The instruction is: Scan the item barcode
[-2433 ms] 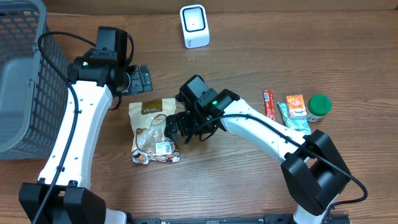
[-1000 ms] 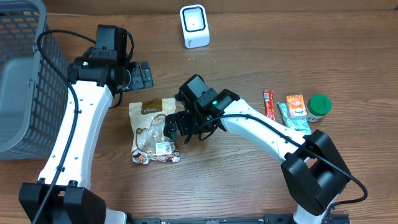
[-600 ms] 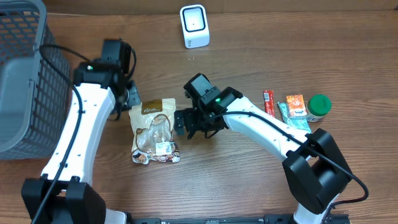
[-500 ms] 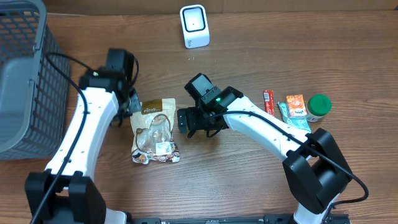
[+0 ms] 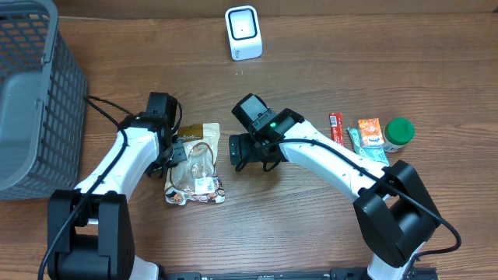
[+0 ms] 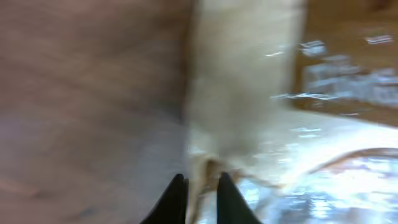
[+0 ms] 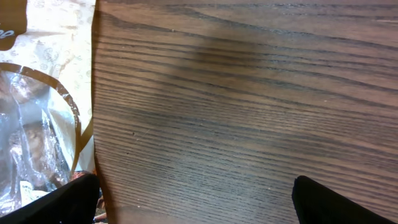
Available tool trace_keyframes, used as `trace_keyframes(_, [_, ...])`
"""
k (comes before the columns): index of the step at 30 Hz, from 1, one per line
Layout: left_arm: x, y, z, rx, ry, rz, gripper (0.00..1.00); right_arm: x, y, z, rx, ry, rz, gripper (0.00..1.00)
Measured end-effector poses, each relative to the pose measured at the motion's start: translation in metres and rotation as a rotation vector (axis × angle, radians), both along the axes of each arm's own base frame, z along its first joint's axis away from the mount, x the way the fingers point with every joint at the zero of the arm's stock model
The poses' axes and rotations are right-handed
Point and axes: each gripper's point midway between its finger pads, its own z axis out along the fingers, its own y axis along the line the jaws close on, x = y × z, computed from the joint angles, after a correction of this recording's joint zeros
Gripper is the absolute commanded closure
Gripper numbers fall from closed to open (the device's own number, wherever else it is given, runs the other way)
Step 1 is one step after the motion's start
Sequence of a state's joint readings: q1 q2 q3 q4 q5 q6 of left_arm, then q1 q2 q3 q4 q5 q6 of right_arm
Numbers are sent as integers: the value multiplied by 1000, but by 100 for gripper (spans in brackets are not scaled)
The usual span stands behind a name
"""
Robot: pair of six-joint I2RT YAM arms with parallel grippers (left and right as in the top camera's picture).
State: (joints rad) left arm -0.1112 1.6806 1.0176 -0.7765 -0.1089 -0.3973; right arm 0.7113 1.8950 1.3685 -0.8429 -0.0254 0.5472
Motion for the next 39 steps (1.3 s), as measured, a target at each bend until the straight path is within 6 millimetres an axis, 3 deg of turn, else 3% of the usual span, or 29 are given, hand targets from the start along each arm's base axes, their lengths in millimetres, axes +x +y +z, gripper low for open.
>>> trace_keyframes(9, [23, -50, 6, -210, -94, -203, 76, -4, -4, -2, -9, 25, -36, 0])
trace_keyframes(16, [17, -73, 6, -235, -84, -296, 87, -4, -5, -2, -15, 23, -45, 0])
trace_keyframes(20, [2, -51, 12, -141, 10, -256, 87, -4, -6, -2, -19, 24, -49, 0])
trace_keyframes(25, [20, -14, 38, 3, -23, -147, 87, -3, -6, -2, -20, 20, -50, 0])
trace_keyframes(28, [24, 4, 40, 59, -38, -78, 86, -3, -6, -2, -20, 19, -51, 0])
trace_keyframes(32, [24, 17, 29, 107, -54, -33, 85, -3, -6, -2, -19, 19, -53, 0])
trace_keyframes(39, [1, 30, -14, 172, 58, -7, 85, -3, -6, -2, -19, 19, -54, 0])
